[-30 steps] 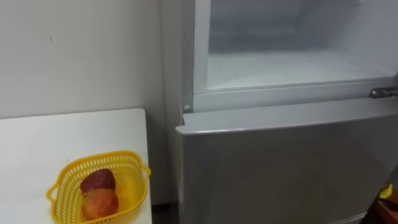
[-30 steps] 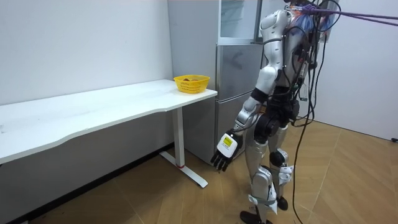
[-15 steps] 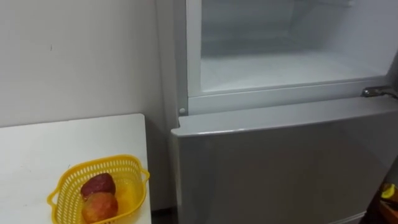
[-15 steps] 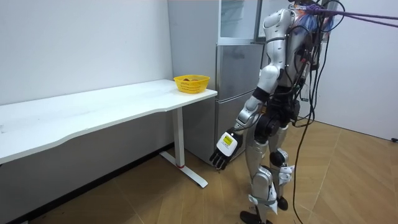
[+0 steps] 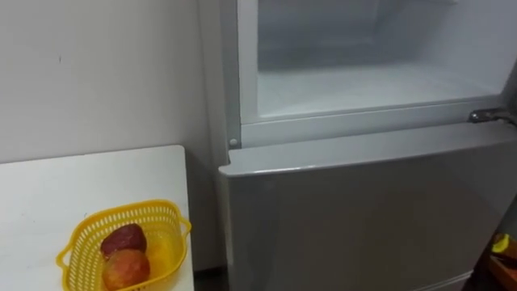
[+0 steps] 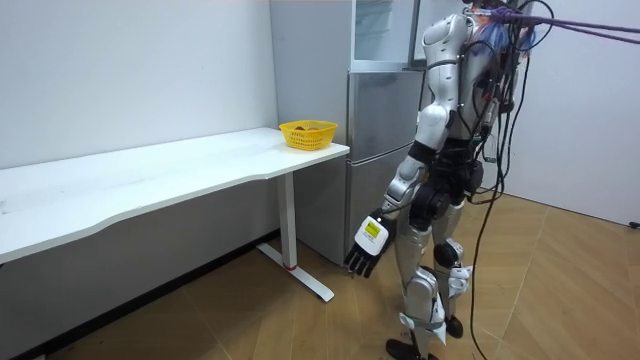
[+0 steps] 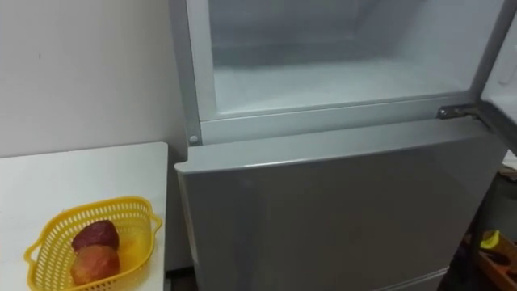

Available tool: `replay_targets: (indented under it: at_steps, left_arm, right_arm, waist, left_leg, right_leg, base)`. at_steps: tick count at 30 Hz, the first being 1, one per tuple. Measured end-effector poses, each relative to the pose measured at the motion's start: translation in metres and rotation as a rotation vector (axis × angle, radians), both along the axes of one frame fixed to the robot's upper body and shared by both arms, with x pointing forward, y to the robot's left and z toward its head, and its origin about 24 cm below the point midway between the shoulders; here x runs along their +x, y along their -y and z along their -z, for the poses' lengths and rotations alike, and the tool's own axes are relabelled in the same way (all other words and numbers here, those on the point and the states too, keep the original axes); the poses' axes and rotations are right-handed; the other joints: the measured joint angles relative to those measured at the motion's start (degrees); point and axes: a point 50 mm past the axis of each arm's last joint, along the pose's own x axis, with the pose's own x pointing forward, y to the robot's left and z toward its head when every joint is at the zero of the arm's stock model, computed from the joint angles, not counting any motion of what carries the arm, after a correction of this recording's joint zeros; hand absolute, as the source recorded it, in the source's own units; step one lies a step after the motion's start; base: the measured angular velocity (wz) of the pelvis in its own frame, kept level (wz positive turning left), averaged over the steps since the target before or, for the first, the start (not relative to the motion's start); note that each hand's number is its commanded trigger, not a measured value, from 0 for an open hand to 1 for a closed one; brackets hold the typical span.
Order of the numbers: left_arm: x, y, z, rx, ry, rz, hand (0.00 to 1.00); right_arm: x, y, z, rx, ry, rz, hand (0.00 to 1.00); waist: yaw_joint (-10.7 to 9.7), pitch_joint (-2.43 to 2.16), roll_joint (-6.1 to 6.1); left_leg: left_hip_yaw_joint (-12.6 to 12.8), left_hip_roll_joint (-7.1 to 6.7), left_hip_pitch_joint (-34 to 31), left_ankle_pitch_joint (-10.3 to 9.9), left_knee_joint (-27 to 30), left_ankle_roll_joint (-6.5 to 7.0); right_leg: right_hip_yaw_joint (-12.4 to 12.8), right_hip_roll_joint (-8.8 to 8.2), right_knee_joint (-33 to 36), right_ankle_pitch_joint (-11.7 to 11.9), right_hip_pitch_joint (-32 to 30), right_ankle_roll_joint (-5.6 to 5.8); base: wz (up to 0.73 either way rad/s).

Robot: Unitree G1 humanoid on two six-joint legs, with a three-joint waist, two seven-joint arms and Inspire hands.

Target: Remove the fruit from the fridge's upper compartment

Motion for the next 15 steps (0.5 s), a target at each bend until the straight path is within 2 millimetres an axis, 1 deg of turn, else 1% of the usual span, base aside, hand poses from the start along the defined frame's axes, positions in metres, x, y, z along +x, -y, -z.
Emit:
replay_targets:
  at_steps: [4,6,8,10,12,15]
  left_arm:
    - [-0.001,0.002,0.001,-0.011,-0.005,0.010,0.00]
    - [-0.001,0.002,0.001,-0.013,-0.007,0.014,0.00]
    - [-0.001,0.003,0.001,-0.015,-0.007,0.014,0.00]
    - [0.000,0.003,0.001,-0.018,-0.006,0.018,0.00]
    - [0.000,0.003,0.001,-0.020,-0.007,0.024,0.00]
    - [0.000,0.005,0.002,-0.026,-0.009,0.033,0.00]
  right_arm:
    - [0.008,-0.007,-0.002,-0.080,-0.018,-0.040,0.00]
    - [0.013,-0.013,-0.003,-0.106,-0.024,-0.070,0.00]
    - [0.018,-0.021,-0.006,-0.148,-0.034,-0.103,0.00]
    - [0.021,-0.029,-0.013,-0.207,-0.016,-0.138,0.00]
    - [0.022,-0.032,-0.019,-0.249,-0.004,-0.157,0.00]
    - [0.027,-0.042,-0.022,-0.322,-0.026,-0.190,0.00]
  waist:
    - [1.1,0.04,0.27]
    - [1.2,0.03,0.37]
    - [1.3,-0.01,0.49]
    - [1.5,-0.06,0.60]
    - [1.7,-0.07,0.61]
    - [2.5,-0.05,0.48]
  left_leg:
    - [-0.2,0.01,0.0,0.0,0.2,0.01]
    - [-0.4,0.04,-0.1,0.0,0.3,0.01]
    - [-0.6,0.05,-0.1,0.0,0.3,0.01]
    - [-0.7,0.05,-0.1,0.0,0.3,0.00]
    - [-0.7,0.03,-0.1,0.0,0.3,0.00]
    - [-0.7,0.02,0.0,0.0,0.2,0.00]
  right_leg:
    - [-0.3,-0.03,0.0,0.0,0.0,0.00]
    - [-0.5,-0.03,0.0,0.0,0.0,-0.02]
    - [-0.8,-0.05,0.0,0.0,-0.2,-0.06]
    - [-1.0,-0.06,0.0,0.0,-0.1,-0.08]
    - [-1.3,-0.08,0.0,0.0,0.1,-0.11]
    - [-1.4,-0.14,0.1,0.1,0.4,-0.16]
  base:
    - [0.01]
    - [0.05]
    - [0.04]
    - [0.00]
    - [0.00]
    - [-0.01]
